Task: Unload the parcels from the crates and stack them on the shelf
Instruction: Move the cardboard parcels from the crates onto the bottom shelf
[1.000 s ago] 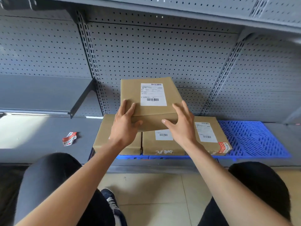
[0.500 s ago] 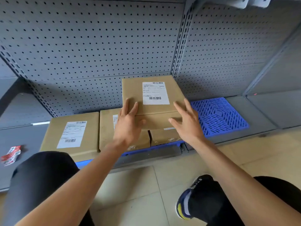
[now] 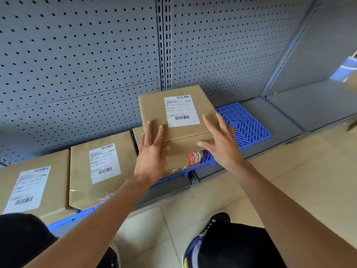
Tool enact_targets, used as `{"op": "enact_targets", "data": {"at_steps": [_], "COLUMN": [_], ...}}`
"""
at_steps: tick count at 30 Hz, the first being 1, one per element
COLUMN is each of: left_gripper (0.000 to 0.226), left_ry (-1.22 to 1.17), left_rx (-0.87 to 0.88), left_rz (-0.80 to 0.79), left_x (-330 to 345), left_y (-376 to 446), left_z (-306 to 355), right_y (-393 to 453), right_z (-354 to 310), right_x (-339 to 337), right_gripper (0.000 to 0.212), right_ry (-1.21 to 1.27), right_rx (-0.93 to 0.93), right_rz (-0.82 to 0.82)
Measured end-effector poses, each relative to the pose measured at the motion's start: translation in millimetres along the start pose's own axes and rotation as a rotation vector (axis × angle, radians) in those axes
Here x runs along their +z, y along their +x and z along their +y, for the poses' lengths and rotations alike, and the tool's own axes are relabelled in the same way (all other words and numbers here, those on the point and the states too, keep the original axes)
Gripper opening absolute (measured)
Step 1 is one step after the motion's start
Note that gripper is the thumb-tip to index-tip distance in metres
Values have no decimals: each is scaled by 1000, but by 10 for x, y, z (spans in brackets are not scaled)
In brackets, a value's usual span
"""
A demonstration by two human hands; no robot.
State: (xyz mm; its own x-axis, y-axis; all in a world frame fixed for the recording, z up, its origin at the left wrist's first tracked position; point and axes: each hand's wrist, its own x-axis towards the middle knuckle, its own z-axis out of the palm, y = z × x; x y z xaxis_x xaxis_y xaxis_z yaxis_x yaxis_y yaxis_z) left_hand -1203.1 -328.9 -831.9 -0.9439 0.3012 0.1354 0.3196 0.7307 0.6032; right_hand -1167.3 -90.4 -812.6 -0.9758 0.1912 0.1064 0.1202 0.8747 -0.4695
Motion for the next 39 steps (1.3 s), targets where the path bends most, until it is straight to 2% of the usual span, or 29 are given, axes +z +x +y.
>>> {"op": "enact_targets", "data": {"at_steps": [10, 21, 25, 29, 39], "left_gripper": [64, 60, 59, 57, 59], "left_ry": [-37, -92, -98, -101, 73], "left_rx": [147, 120, 134, 160, 183], "left_rz": [-44, -107, -109, -96, -83], "left_x": [432, 1101, 1376, 1626, 1926], "left_y": [436, 749, 788, 844, 962], "left_z": [138, 370, 486, 538, 469], "right_y": [251, 414, 420, 460, 618], "right_z": [580, 1274, 1438, 1587, 1860], "right_x": [-48, 42, 54, 94, 279], "right_gripper": [73, 74, 70, 72, 70], "right_ry": [-15, 105, 243, 236, 301], "right_rx": [62, 161, 276, 321, 343], "right_rz": [88, 55, 115, 182, 212]}}
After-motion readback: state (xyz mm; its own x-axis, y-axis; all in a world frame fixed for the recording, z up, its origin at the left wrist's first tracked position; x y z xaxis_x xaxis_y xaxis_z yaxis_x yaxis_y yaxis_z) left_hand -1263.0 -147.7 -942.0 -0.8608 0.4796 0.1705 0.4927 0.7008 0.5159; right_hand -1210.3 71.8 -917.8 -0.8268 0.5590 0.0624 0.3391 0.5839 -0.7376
